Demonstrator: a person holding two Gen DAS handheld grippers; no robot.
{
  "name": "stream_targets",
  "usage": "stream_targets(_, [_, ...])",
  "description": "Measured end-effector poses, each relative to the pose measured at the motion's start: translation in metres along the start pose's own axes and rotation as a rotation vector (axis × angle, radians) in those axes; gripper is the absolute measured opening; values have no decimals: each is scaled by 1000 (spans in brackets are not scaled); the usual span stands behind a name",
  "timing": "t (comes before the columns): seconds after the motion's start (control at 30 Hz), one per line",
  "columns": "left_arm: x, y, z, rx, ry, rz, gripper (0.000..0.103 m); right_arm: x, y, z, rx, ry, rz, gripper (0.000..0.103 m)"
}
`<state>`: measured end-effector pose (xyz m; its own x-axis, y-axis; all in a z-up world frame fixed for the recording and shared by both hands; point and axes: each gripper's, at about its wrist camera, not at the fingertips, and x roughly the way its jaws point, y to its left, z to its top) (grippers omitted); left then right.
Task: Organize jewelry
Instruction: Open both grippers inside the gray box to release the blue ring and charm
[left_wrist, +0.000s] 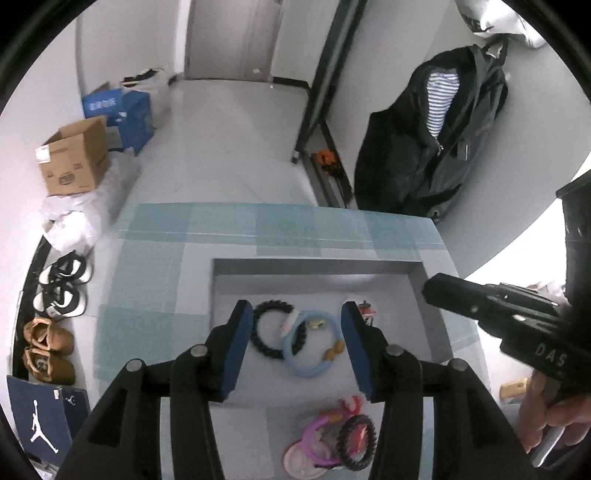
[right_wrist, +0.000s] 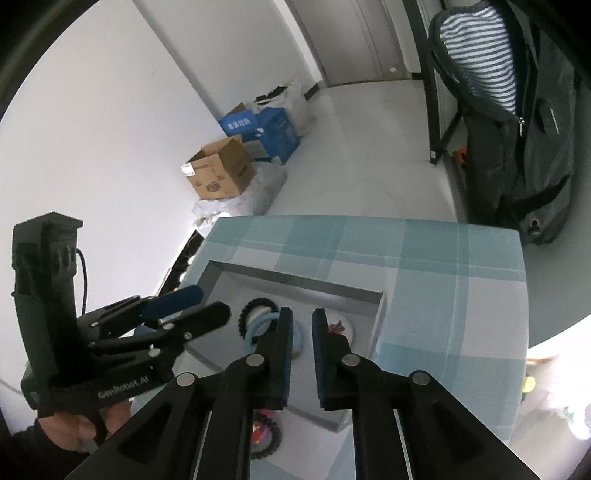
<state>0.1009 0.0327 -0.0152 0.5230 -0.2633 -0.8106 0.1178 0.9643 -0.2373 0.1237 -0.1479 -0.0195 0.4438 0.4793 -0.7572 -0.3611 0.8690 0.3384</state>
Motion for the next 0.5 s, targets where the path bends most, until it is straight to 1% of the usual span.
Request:
stream_targets(0.07, [-3, 1, -4, -7, -7, 24, 44, -4, 2, -3, -4, -11, 5, 15])
stream_targets(0.2, [-8, -2, -14, -13, -25, 59, 44, -13, 6, -11, -3, -33, 11, 25])
stream_targets(0.3, [-16, -6, -21, -7, -45, 81, 44, -17, 11, -18, -12, -41, 17, 26])
stream_targets(0.33, [-16, -6, -21, -6, -47, 85, 44, -19, 13, -20, -17, -44, 16, 28])
stream_targets(0.37, [-18, -5, -23, -7, -49, 89, 44, -21, 14, -22, -21, -49, 20, 33])
stream_targets(0.4, [-20, -5, -25, -10, -53, 95, 44, -23, 16, -24, -25, -54, 23, 36])
stream_targets(0.5, [-26, -3, -31, -18, -59, 112, 44, -31, 20, -32, -41, -72, 26, 41])
